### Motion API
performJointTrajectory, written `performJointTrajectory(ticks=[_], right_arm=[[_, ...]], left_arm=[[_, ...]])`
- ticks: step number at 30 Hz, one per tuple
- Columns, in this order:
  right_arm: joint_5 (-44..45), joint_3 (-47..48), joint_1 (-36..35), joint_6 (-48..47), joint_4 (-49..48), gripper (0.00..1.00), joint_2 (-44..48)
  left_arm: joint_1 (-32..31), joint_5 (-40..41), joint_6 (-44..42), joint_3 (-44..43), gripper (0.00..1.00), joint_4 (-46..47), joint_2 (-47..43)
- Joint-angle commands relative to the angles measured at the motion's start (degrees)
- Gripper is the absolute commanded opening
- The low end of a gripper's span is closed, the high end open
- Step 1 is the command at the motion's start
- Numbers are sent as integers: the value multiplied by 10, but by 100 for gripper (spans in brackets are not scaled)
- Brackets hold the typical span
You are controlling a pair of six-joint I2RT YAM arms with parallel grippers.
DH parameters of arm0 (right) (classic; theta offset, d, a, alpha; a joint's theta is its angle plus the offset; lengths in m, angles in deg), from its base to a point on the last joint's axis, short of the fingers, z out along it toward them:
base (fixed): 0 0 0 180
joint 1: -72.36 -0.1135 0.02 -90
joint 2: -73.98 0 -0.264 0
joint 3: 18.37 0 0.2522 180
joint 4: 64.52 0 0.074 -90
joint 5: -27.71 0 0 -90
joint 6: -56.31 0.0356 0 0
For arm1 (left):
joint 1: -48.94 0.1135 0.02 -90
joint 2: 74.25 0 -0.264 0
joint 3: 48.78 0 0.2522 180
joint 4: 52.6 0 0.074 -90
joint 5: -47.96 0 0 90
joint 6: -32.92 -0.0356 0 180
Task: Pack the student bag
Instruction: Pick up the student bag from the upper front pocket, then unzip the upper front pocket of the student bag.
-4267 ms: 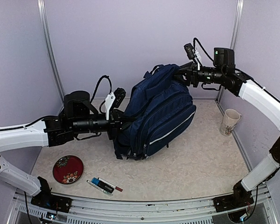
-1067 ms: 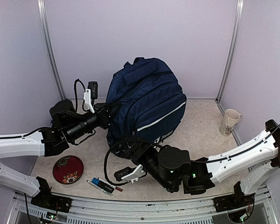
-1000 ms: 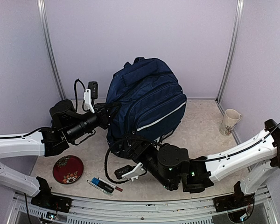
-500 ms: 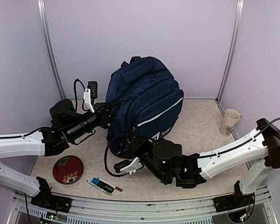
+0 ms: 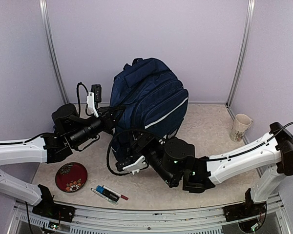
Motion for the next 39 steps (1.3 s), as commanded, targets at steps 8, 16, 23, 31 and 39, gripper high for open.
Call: performJointTrajectory(ticks=[8, 16, 23, 31, 39], right_arm=[[25, 32, 9, 101, 144, 33, 31], [47, 58, 23, 167, 198, 13, 5], [62, 63, 29, 147, 102, 0, -7], [36, 213, 46, 384, 140, 0, 13], [-146, 279, 159, 801, 396, 0, 111]], left_arm=[[-8, -9, -21, -27, 0, 126, -33], [-8, -8, -20, -27, 0, 123, -34], [-8, -10, -23, -25, 0, 116, -38], [-10, -38, -32, -16, 0, 103, -39], [-10, -53, -75, -23, 0, 72, -53]])
